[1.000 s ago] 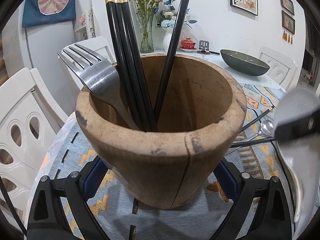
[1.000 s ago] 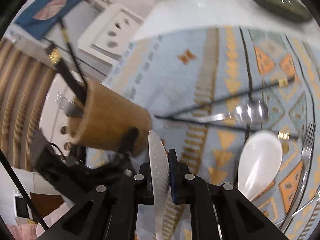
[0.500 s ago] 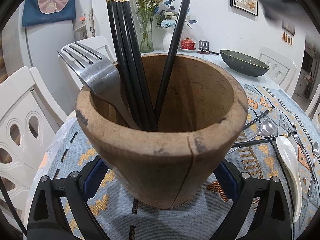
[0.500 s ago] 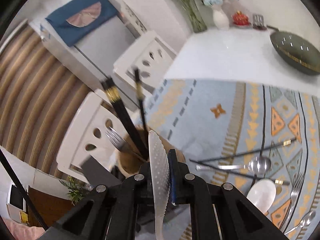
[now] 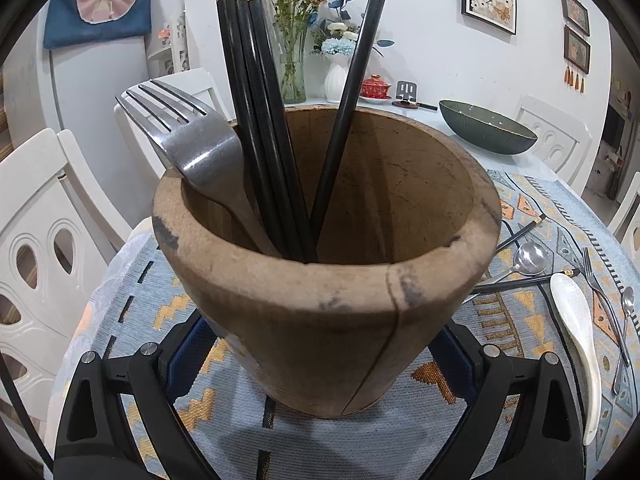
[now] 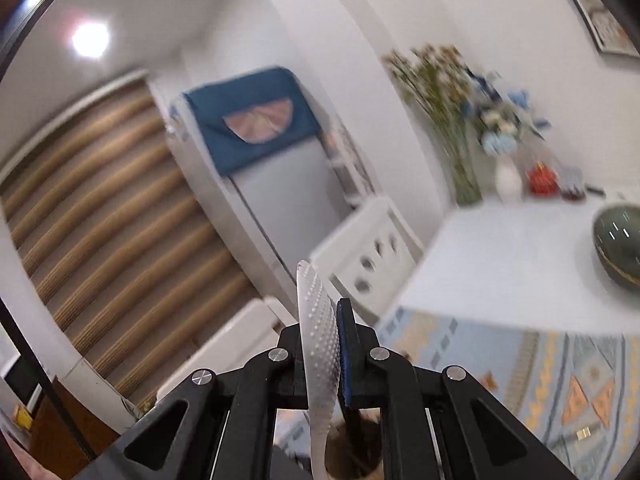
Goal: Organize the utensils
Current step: 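Carry the white paddle over the wooden holder and lower it in, then open the right gripper to release the paddle into the holder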
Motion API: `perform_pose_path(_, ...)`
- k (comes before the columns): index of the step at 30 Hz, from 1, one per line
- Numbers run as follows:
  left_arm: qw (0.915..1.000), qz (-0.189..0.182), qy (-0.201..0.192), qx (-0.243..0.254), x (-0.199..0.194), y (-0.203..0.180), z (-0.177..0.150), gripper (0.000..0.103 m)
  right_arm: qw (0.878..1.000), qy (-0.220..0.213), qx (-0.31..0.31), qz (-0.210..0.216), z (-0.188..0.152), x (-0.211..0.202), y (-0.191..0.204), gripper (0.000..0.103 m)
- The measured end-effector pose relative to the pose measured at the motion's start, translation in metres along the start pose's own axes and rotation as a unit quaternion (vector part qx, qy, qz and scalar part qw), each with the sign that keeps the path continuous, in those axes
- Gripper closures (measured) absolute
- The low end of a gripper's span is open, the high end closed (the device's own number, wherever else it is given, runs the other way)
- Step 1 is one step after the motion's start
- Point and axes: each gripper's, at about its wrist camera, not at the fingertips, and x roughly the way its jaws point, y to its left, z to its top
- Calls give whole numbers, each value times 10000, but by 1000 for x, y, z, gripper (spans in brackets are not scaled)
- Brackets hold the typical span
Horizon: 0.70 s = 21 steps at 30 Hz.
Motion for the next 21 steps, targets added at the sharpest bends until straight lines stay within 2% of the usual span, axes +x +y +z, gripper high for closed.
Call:
perform_pose_path(4, 10000, -6, -19, -5, 0, 0, 0, 5, 9990, -333, -290, 91, -8, 8, 10, 94)
perform_pose_path(8, 10000, -34, -69, -28, -2, 1, 0, 5, 9985, -484, -220, 97, -15, 16, 7, 94)
perform_pose_path(14, 10000, -55, -60, -41, -3, 3, -1, 5, 9988, -450, 138, 147, -29, 26, -9, 94)
perform_pose_path(18, 10000, -62, -56, -47, -4, 3, -2, 5, 9990, -280, 321, 163, -35, 28, -17, 82)
perform_pose_path(21, 10000, -56, -51, -42, -4, 3, -3, 5, 9987, -220, 428, 182, -37, 28, -21, 81)
